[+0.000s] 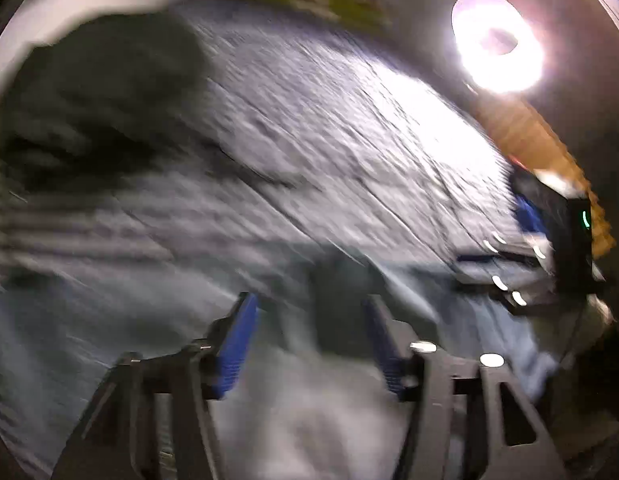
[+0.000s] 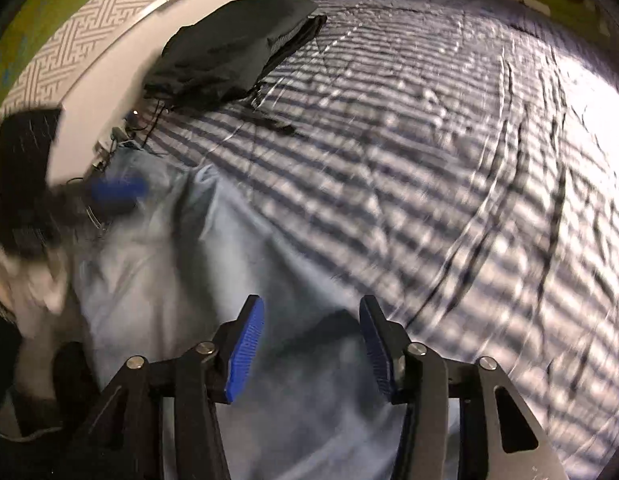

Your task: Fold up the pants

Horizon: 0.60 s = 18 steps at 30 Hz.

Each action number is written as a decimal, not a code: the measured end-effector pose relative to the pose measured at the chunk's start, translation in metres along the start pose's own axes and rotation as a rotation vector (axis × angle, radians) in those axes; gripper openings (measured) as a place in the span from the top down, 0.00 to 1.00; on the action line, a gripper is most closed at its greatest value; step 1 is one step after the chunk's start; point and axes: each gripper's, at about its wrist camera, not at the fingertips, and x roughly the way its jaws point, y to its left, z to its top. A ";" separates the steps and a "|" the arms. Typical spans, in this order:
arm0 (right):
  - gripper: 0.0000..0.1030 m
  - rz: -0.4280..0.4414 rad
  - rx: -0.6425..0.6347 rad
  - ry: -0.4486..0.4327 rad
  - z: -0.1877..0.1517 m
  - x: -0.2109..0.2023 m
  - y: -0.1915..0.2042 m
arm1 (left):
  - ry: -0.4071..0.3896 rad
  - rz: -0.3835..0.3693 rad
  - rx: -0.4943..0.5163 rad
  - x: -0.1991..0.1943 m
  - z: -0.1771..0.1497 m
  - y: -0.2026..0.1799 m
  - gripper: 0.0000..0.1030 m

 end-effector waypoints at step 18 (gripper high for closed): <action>0.69 -0.094 -0.013 0.020 -0.020 0.002 -0.018 | -0.009 0.294 0.041 0.032 -0.001 0.034 0.51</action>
